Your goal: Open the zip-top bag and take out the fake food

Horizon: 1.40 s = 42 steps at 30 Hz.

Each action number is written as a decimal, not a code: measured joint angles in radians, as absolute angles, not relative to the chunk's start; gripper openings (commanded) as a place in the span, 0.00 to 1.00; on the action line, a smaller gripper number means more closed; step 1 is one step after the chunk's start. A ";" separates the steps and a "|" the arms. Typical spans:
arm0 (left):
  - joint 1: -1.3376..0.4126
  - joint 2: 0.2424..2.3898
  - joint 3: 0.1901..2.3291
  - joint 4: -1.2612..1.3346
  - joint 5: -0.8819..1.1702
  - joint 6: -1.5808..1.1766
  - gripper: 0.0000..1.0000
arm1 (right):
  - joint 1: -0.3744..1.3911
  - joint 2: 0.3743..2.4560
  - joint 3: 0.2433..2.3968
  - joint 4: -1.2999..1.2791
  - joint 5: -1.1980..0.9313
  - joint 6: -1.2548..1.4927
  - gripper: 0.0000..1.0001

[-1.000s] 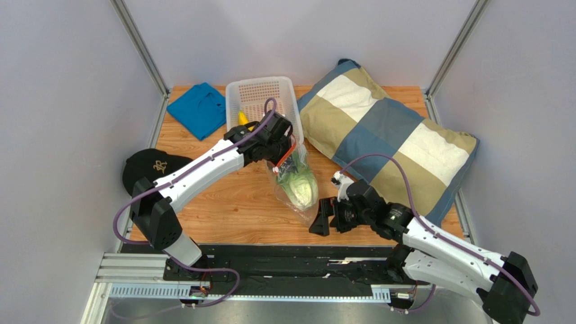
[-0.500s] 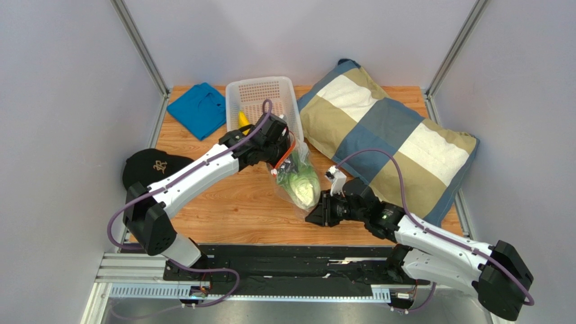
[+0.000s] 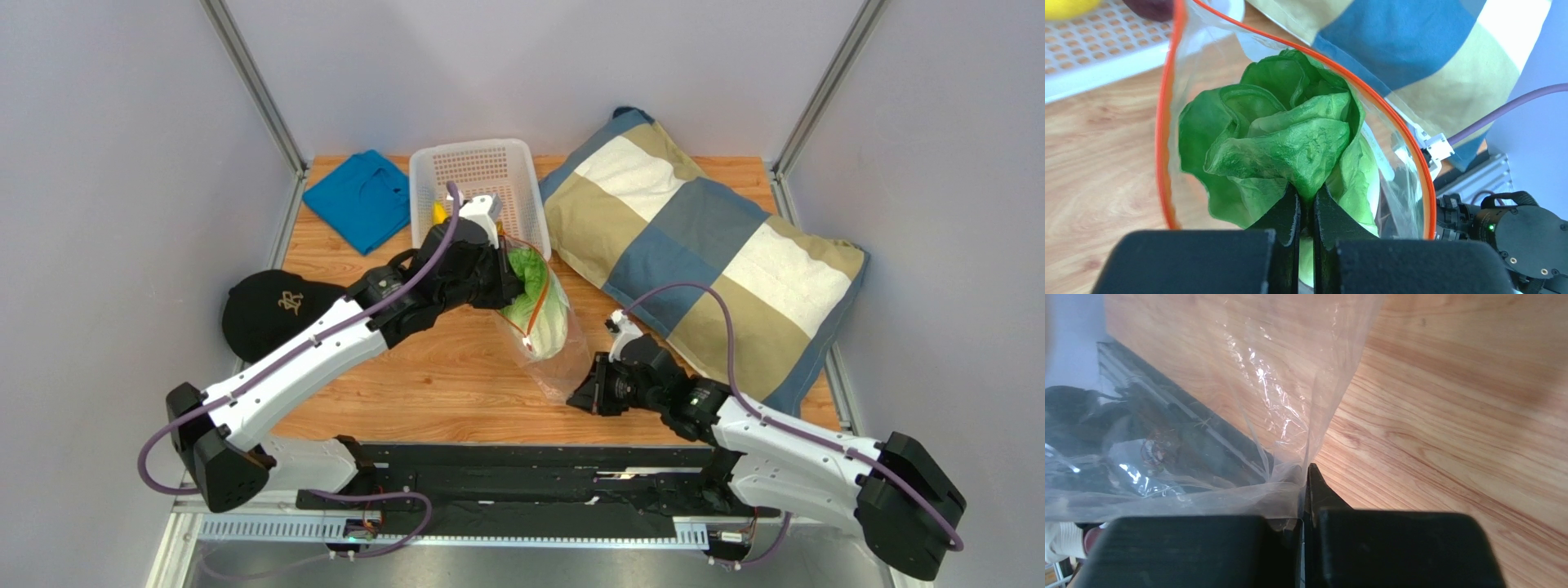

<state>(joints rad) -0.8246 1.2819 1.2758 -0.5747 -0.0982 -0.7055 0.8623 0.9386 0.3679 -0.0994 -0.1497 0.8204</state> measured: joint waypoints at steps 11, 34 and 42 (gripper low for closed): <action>-0.872 1.229 1.245 -0.538 -0.175 -0.638 0.00 | 0.861 0.953 0.422 -0.310 -0.137 0.788 0.43; -1.035 1.251 1.312 -0.567 -0.288 -0.511 0.00 | 0.761 1.190 1.440 -0.971 0.093 0.734 0.57; -1.041 1.253 1.318 -0.568 -0.302 -0.506 0.00 | 0.731 1.240 1.388 -0.970 0.047 0.714 0.14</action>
<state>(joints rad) -1.0412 1.2530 1.3182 -0.5682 -0.3016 -0.5056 0.7315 1.2404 1.3876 -0.9699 0.0471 0.7143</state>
